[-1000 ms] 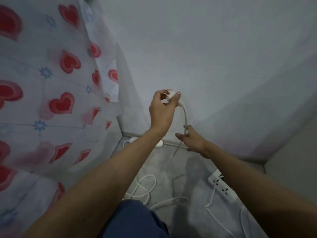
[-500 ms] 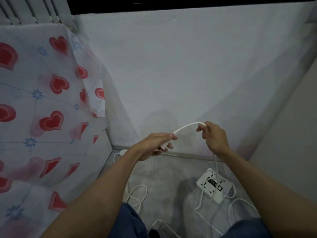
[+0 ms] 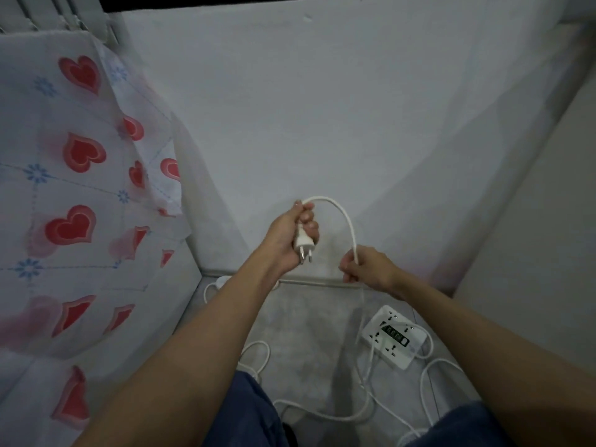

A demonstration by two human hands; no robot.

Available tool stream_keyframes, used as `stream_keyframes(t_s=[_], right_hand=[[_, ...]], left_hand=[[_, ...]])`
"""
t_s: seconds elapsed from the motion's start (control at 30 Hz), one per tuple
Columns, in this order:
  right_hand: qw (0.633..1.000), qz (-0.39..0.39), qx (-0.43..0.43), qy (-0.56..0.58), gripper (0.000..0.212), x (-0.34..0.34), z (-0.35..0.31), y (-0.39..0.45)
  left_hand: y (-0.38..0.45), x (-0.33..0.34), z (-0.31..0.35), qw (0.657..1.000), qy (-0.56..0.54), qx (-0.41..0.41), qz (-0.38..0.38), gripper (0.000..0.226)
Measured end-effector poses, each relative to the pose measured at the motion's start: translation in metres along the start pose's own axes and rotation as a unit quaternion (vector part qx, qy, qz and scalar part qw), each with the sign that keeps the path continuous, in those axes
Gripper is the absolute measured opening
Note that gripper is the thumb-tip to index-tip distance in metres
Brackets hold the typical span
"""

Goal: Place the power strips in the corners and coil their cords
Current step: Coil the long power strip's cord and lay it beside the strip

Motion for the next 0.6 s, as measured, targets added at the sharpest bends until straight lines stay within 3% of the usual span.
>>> stream_keyframes(t_s=[0.13,0.2,0.3,0.37,0.5,0.6], right_hand=[[0.980,-0.190,0.035,-0.043,0.019,0.028,0.026,-0.019],[0.978,-0.193,0.078,0.022,0.013,0.025,0.031,-0.026],[0.991,-0.088,0.071,0.077,0.010,0.005,0.019,-0.018],[0.999,-0.047,0.012,0.010,0.010,-0.002,0.001,-0.013],[0.970,-0.125,-0.110,-0.180,0.019,0.008,-0.027,-0.023],[0.939,-0.170,-0.176,-0.241,0.020,0.023,-0.048,-0.031]], left_hand=[[0.018,-0.029,0.022,0.982,-0.155,0.067,0.085,0.037],[0.027,-0.044,0.024,0.973,-0.176,0.078,0.125,0.039],[0.034,-0.058,0.024,0.973,-0.094,0.111,0.181,0.030],[0.034,-0.064,0.026,0.964,-0.021,0.154,0.215,0.026],[0.031,-0.057,0.028,0.954,0.050,0.199,0.219,0.025],[0.029,-0.045,0.025,0.935,0.164,0.246,0.196,0.020]])
Point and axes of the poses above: each hand's wrist, its own y-axis towards the middle knuckle, its own x-axis out of the palm, z = x × y, the point moved 5 cm from there along y, towards the middle knuckle, and after that the axes turned 8 degrees about z, right-handed, at the moved point
